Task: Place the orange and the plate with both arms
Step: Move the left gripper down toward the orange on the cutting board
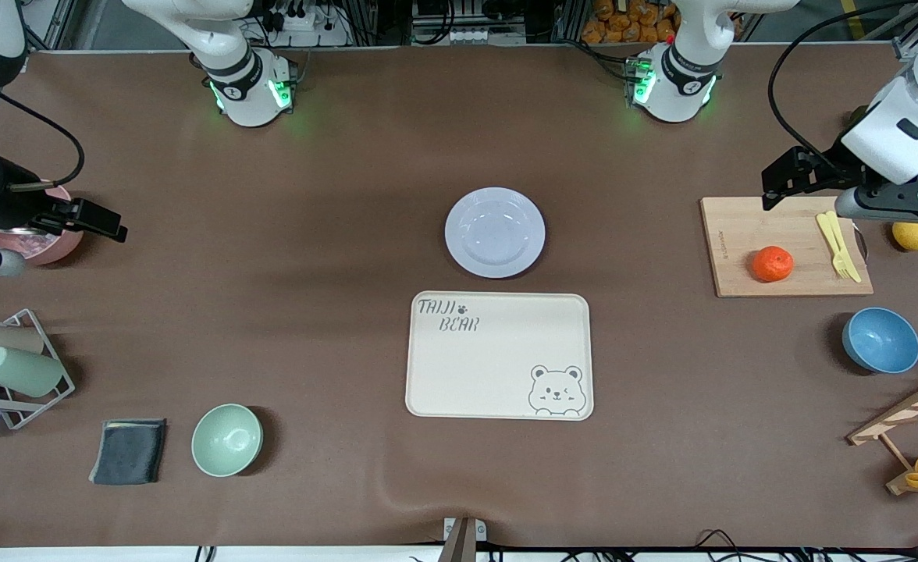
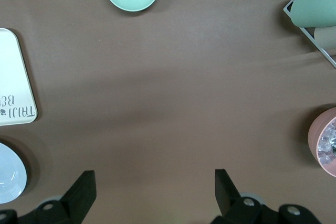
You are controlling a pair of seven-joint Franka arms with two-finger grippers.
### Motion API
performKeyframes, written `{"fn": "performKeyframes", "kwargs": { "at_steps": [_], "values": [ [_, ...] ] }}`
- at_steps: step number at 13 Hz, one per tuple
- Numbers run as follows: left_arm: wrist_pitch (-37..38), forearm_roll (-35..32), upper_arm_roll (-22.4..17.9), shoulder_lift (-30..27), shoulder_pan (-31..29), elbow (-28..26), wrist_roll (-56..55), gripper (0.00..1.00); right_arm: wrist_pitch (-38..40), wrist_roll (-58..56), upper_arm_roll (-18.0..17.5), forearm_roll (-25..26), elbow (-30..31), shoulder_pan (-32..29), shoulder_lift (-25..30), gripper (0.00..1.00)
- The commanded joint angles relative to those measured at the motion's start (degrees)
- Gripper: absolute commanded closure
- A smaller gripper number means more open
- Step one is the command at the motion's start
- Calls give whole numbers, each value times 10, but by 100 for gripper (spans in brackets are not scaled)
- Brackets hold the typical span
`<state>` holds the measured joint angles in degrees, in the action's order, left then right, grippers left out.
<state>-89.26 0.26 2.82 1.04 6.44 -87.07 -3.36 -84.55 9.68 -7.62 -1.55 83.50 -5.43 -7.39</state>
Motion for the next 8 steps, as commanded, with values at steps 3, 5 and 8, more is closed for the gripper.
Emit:
{"fn": "performKeyframes", "kwargs": {
  "at_steps": [3, 5, 8],
  "values": [
    [11, -15, 2, -7, 2, 6, -11, 0, 8, 1, -5, 2, -10, -4, -4, 0],
    [11, -21, 3, -3, 6, 6, -16, 0, 9, 1, -5, 2, -10, -5, -4, 0],
    [18, -27, -2, 9, -5, -4, -18, 0, 9, 1, -4, -32, -7, -16, -6, 0]
  ]
}}
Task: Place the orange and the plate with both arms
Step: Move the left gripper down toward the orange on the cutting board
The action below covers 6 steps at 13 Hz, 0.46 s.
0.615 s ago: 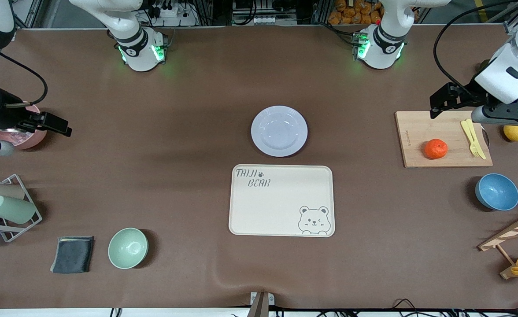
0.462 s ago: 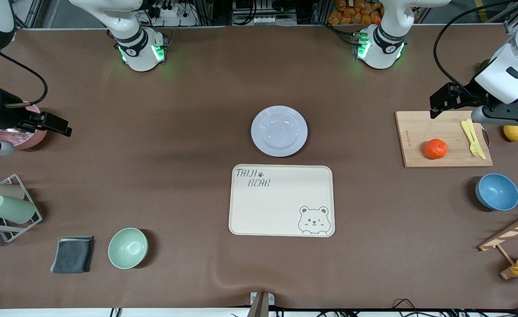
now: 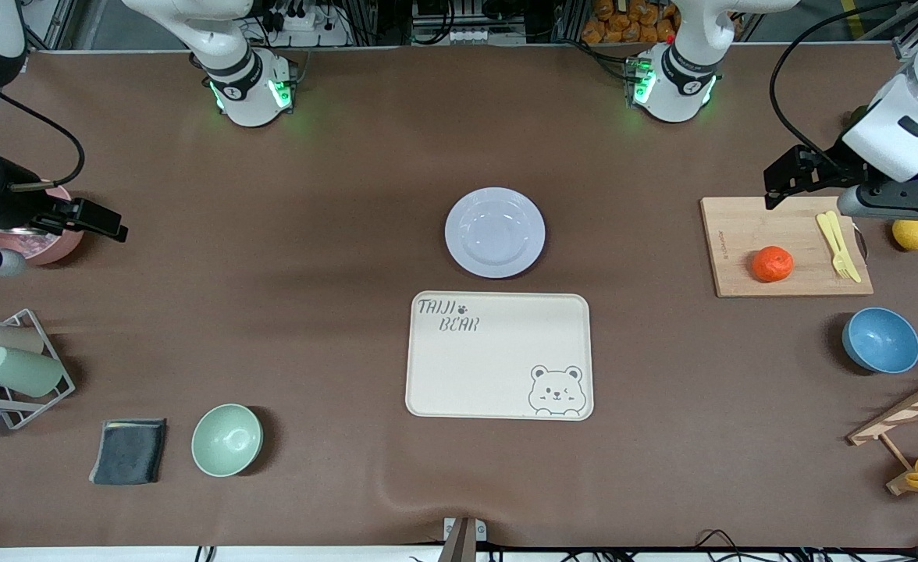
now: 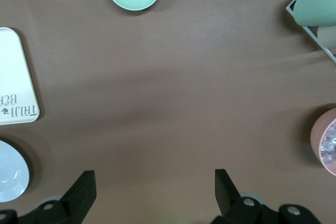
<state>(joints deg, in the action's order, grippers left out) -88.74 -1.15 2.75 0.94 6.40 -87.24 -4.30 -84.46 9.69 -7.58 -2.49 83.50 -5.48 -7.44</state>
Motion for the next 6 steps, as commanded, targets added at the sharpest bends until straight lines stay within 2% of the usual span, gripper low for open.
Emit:
{"fn": "performKeyframes", "kwargs": {
  "at_steps": [1, 3, 6],
  "values": [
    [35, -13, -1, 25, -11, -5, -9, 0, 9, 1, -4, -25, -7, -18, -7, 0],
    [51, -14, -1, 29, -16, -51, -9, 0, 10, 1, -4, -25, -7, -17, -7, 0],
    [-9, -15, -1, 8, -35, -151, 1, 0, 10, 1, -4, -26, -7, -19, -8, 0]
  ]
}}
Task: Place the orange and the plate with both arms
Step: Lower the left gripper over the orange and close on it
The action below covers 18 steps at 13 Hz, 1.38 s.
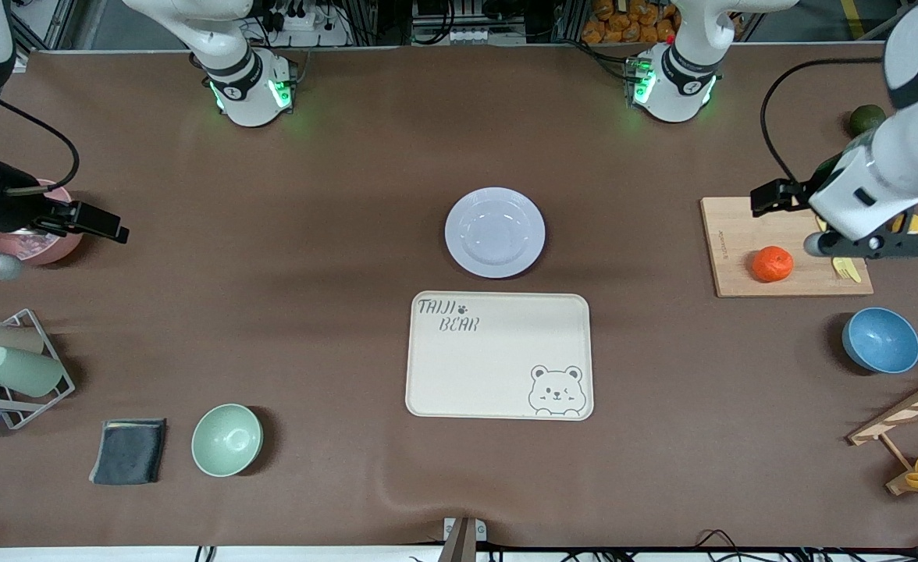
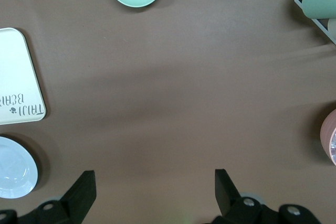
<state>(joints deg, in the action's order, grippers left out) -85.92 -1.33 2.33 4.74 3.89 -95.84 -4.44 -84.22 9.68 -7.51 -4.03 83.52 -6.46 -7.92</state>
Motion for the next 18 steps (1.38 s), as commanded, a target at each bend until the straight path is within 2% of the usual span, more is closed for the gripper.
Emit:
{"fn": "performKeyframes", "kwargs": {
  "at_steps": [1, 4, 6, 10, 13, 18],
  "values": [
    [-65, -13, 3, -36, -19, -97, 4, 0, 7, 1, -5, -12, -7, -9, -5, 0],
    [-142, -31, 3, -34, -46, -170, 13, 0, 11, 1, -5, -12, -6, -7, -6, 0],
    [-187, -70, 4, -33, -47, -217, 17, 0, 12, 0, -5, -29, -6, -11, -7, 0],
    [-258, -96, 4, -30, -49, -292, 22, 0, 12, 1, -5, -38, -6, -14, -10, 0],
    [-296, -125, 4, -11, -70, -302, 36, 0, 13, 1, -5, -42, -6, -19, -11, 0],
    [-352, -133, 4, 33, -123, -303, 132, 0, 13, -3, -6, -43, -3, -22, -12, 0]
  ]
}}
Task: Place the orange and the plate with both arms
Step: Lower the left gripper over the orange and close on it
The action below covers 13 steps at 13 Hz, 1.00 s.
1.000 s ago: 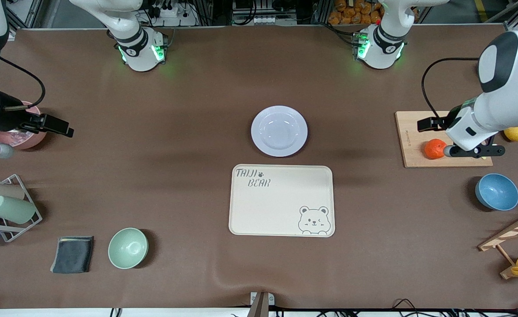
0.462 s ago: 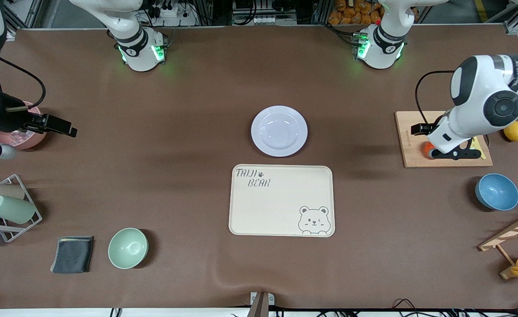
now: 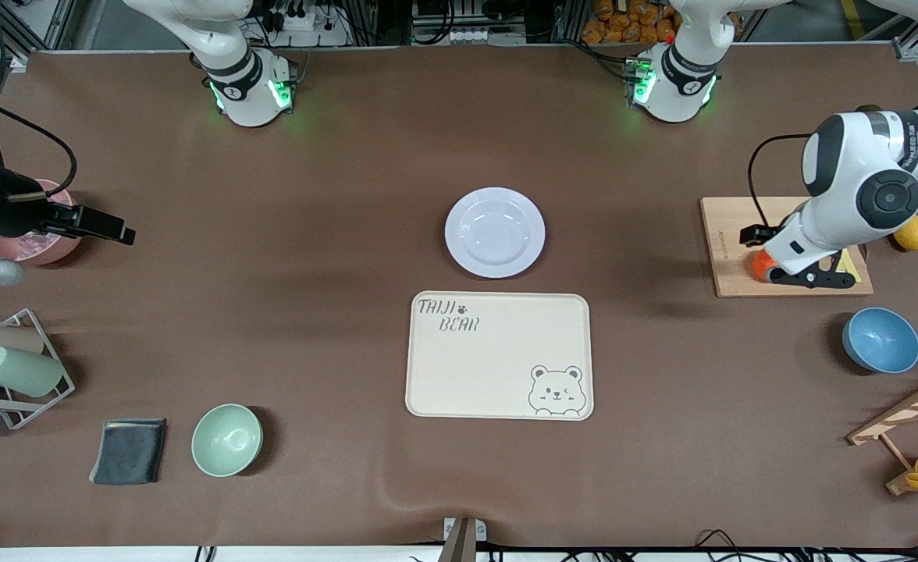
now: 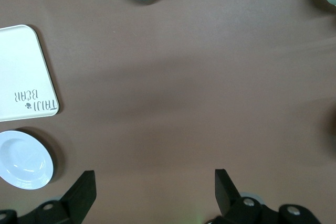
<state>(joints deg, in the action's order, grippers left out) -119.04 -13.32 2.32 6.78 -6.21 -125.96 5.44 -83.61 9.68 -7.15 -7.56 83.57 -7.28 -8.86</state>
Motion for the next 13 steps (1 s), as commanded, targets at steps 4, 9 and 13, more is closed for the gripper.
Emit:
{"fn": "performKeyframes", "kwargs": {
  "at_steps": [4, 9, 13],
  "values": [
    [-48, -13, 4, 47, -55, -2, 118, 0, 6, -5, -8, -27, -1, -19, -3, 0],
    [-94, -16, 4, 85, -85, -2, 200, 0, 6, -5, -8, -27, -1, -21, -3, 0],
    [-107, -16, 7, 102, -83, -2, 200, 0, 6, -5, -8, -27, -1, -21, -3, 0]
  ]
}}
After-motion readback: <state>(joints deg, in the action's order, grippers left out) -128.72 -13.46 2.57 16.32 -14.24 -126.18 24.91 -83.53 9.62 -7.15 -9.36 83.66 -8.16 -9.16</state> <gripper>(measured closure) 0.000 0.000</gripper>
